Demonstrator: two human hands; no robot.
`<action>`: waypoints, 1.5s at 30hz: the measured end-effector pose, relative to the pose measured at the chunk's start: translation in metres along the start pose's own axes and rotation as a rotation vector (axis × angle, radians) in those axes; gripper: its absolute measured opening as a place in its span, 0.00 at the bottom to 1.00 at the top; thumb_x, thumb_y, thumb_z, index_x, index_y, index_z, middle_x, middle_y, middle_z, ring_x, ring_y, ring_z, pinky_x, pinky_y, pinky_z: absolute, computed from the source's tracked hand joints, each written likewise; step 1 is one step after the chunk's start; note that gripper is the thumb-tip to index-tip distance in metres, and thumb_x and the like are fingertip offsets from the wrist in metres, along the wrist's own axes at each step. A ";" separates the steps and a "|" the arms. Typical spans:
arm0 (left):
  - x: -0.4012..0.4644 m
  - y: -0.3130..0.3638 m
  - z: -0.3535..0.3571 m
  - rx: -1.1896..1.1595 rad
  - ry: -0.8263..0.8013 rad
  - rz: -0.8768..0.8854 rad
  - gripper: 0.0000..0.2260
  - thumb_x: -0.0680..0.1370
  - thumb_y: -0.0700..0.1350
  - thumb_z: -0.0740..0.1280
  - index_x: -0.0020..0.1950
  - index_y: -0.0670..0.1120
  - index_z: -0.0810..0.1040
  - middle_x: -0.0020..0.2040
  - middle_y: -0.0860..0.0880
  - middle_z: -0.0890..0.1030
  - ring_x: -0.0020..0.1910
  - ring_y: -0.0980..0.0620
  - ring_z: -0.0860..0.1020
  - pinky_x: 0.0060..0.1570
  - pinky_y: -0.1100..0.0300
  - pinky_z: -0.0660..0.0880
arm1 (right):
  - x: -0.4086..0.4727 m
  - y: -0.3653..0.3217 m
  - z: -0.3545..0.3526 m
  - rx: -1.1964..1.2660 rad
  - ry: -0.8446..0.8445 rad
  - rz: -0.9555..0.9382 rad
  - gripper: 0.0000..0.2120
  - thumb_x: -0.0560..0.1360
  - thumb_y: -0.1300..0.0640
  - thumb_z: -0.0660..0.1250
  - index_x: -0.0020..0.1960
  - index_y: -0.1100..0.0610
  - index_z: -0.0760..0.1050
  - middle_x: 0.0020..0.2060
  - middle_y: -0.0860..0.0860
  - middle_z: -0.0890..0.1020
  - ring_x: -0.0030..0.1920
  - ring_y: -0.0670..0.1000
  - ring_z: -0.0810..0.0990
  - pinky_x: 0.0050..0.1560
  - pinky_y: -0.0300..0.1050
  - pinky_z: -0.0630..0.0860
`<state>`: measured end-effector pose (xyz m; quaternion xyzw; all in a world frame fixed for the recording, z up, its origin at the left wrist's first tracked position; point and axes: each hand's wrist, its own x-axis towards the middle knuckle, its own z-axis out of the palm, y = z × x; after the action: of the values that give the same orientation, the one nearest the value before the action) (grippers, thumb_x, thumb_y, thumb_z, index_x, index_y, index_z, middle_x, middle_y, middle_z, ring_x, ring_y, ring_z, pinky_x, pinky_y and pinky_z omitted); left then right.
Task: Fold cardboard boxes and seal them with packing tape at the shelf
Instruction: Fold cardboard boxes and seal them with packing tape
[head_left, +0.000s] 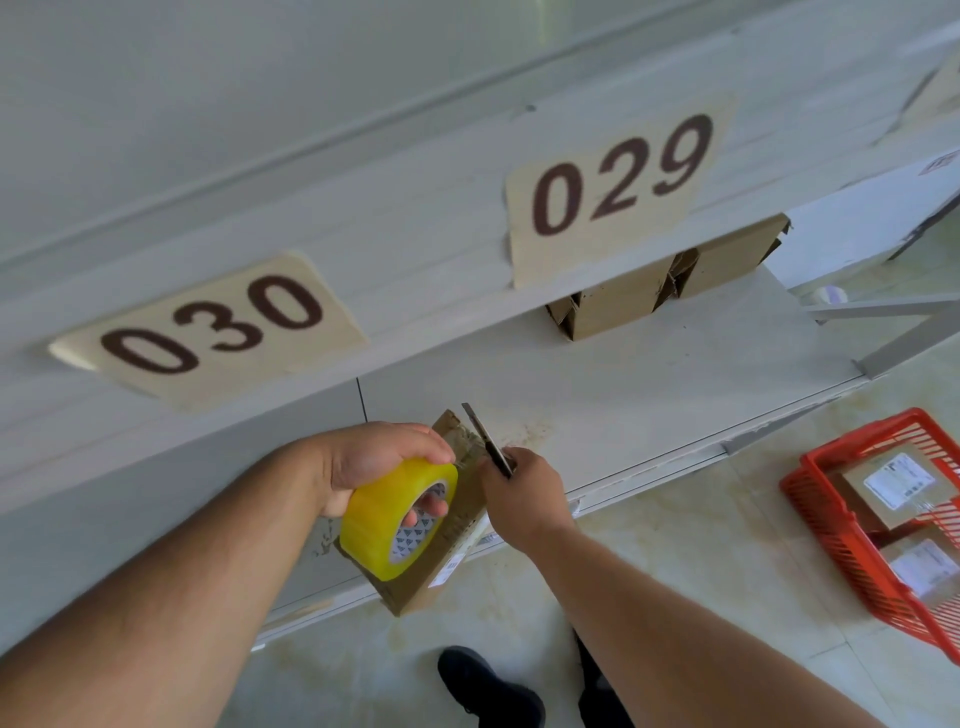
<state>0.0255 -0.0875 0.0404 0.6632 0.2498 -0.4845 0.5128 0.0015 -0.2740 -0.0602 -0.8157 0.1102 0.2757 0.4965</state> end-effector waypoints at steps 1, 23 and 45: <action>-0.001 -0.001 0.000 0.008 0.013 0.020 0.21 0.74 0.52 0.73 0.63 0.45 0.78 0.51 0.34 0.85 0.47 0.40 0.80 0.42 0.55 0.80 | -0.001 -0.001 -0.001 -0.008 -0.016 -0.001 0.12 0.80 0.50 0.62 0.41 0.55 0.72 0.32 0.50 0.76 0.32 0.52 0.73 0.32 0.45 0.69; -0.004 -0.006 0.005 -0.026 0.105 0.108 0.25 0.68 0.52 0.72 0.61 0.40 0.83 0.47 0.35 0.86 0.34 0.48 0.81 0.42 0.56 0.80 | -0.038 -0.007 -0.037 -0.743 -0.006 -0.379 0.12 0.86 0.49 0.52 0.58 0.51 0.73 0.42 0.50 0.82 0.39 0.59 0.76 0.38 0.49 0.71; -0.005 -0.008 0.003 -0.015 0.109 0.113 0.26 0.70 0.52 0.72 0.63 0.37 0.81 0.46 0.35 0.85 0.35 0.47 0.81 0.41 0.56 0.81 | -0.034 -0.019 -0.008 -0.660 -0.038 -0.376 0.12 0.88 0.46 0.49 0.50 0.51 0.62 0.47 0.53 0.83 0.45 0.62 0.82 0.40 0.47 0.66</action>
<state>0.0161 -0.0871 0.0412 0.6979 0.2433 -0.4160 0.5298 -0.0156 -0.2746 -0.0240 -0.9325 -0.1452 0.2153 0.2509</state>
